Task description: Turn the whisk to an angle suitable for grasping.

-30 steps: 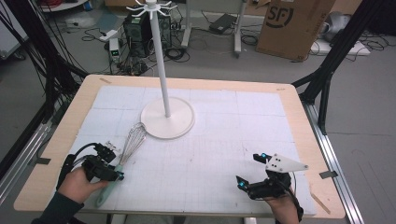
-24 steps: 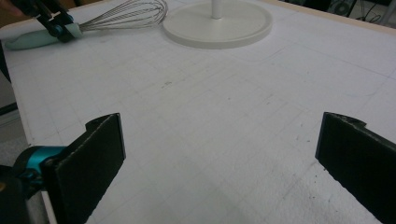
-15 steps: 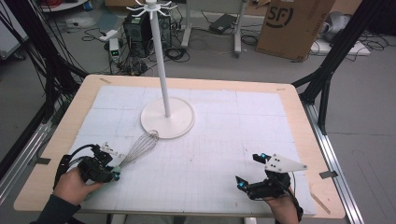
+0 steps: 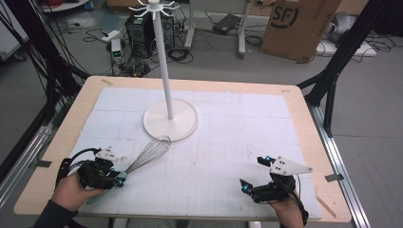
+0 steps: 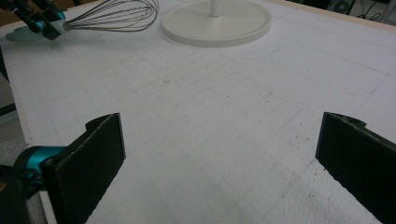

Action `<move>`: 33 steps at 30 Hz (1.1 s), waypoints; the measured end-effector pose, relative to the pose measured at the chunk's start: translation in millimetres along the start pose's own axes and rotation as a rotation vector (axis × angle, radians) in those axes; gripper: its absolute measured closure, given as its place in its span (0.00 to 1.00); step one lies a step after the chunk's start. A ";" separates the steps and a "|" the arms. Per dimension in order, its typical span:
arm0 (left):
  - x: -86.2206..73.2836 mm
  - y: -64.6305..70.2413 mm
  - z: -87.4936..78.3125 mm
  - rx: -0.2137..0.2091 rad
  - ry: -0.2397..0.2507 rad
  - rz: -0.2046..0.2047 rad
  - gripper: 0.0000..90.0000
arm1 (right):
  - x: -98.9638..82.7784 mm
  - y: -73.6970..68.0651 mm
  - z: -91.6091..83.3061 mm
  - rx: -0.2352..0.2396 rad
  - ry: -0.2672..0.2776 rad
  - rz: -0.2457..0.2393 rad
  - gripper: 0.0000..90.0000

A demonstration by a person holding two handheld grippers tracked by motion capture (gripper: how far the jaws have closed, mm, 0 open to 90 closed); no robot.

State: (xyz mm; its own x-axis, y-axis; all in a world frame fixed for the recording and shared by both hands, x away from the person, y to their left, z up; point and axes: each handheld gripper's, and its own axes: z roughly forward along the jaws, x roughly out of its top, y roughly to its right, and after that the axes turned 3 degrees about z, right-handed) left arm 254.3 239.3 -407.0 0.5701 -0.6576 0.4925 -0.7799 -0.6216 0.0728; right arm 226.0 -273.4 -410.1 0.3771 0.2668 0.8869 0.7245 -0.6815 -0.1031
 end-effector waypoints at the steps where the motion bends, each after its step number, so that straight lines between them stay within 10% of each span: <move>1: 0.9 0.7 -0.9 -0.006 -0.001 0.013 0.77 | -0.1 -0.1 0.2 0.002 -0.003 0.001 0.00; 15: 34.3 21.0 -7.2 -0.042 -0.009 0.159 0.77 | -0.5 0.7 -0.9 0.005 0.001 0.003 0.00; 26: 47.6 26.1 -6.4 -0.030 0.124 0.239 0.77 | 1.1 1.6 -5.4 0.004 0.013 0.001 0.00; 33: 58.9 32.8 2.0 -0.106 0.153 0.298 0.77 | 1.3 2.8 -6.9 0.001 0.020 0.000 0.00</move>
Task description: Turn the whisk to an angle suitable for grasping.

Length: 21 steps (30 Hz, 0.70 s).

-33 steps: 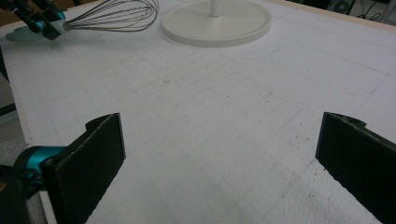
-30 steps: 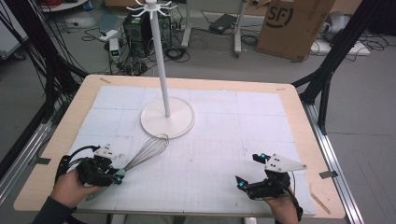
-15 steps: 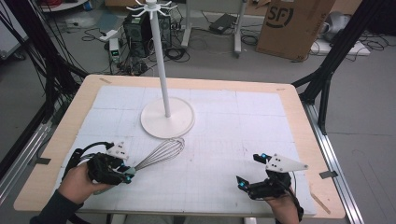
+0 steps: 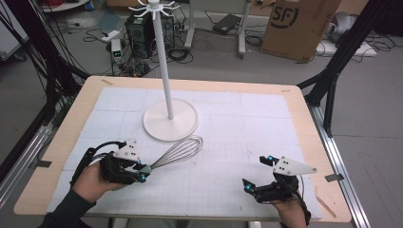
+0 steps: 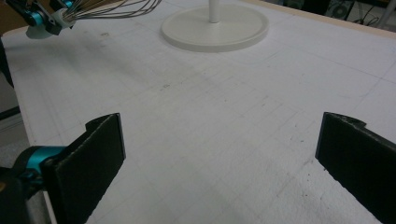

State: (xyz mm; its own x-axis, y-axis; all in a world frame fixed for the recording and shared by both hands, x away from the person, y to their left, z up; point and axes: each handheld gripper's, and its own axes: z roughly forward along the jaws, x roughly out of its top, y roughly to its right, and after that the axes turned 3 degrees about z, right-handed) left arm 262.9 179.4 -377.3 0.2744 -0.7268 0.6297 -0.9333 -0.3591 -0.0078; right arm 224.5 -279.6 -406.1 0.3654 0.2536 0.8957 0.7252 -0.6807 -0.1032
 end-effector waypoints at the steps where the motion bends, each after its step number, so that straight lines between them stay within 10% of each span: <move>1: 2.7 1.7 1.6 -0.003 0.000 0.009 0.77 | 0.0 0.0 0.0 0.000 0.000 0.000 0.00; 21: 44.7 22.1 43.3 -0.060 -0.056 0.139 0.77 | 0.6 1.9 -5.9 0.003 0.018 0.001 0.00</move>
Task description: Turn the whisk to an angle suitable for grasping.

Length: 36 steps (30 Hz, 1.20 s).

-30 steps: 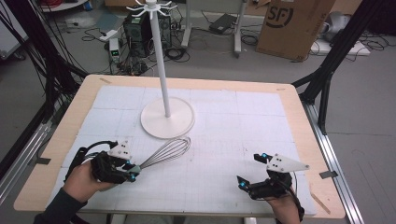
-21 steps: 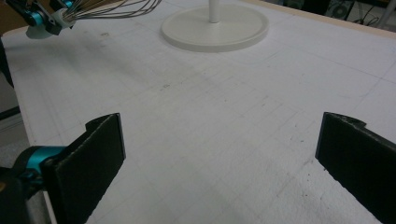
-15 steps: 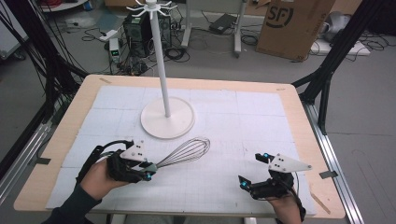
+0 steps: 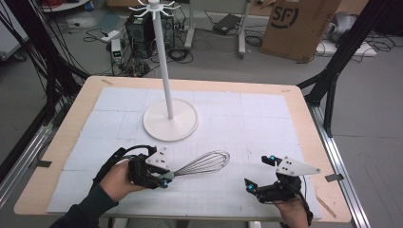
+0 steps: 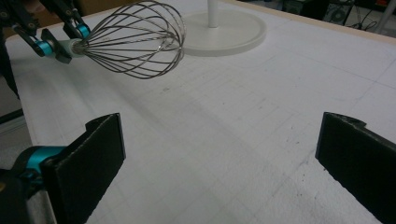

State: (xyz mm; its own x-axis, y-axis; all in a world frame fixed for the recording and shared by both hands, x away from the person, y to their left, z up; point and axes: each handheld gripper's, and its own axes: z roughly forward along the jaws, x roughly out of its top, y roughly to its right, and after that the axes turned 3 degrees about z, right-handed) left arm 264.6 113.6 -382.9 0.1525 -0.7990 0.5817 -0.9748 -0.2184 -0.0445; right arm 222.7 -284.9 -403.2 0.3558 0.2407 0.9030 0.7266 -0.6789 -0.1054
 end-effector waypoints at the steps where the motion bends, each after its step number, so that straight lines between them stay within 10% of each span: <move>1: 1.9 -0.9 2.7 0.024 -0.017 0.003 0.77 | -0.1 -0.3 -1.3 -0.002 0.002 0.005 0.00; 10: 11.9 -3.1 11.2 0.052 -0.057 0.033 0.77 | -0.9 2.0 -3.9 -0.004 0.015 0.012 0.00; 36: 53.3 -17.3 52.1 -0.086 -0.072 0.122 0.77 | -0.5 3.1 -11.2 -0.004 0.030 0.017 0.00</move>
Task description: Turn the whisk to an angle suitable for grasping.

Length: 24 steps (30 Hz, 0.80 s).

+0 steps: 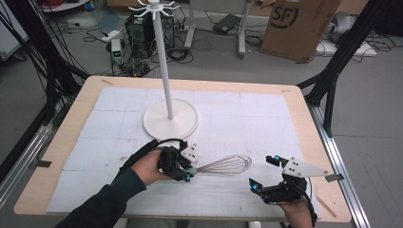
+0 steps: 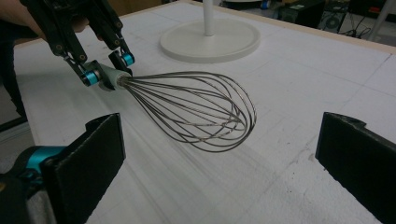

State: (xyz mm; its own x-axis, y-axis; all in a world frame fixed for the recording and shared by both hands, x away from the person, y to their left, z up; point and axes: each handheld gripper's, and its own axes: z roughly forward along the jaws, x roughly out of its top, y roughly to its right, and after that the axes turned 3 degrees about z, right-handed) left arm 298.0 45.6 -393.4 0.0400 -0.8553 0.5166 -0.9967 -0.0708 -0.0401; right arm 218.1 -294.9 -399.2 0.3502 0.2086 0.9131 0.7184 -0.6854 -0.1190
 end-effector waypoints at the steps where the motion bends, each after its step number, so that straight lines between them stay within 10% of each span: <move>1: 0.7 -0.7 1.8 -0.007 -0.003 0.008 0.77 | 0.0 0.1 0.0 -0.001 0.000 0.000 0.00; 24: 16.2 -7.6 32.3 -0.030 -0.031 0.091 0.77 | -0.4 0.8 -2.0 -0.003 0.004 0.002 0.00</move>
State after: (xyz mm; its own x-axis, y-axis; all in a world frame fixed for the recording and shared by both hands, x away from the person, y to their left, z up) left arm 308.5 15.7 -412.4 -0.0488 -0.8731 0.4851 -0.9980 0.0229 -0.0592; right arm 217.4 -296.9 -398.9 0.3489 0.2045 0.9146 0.7160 -0.6878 -0.1194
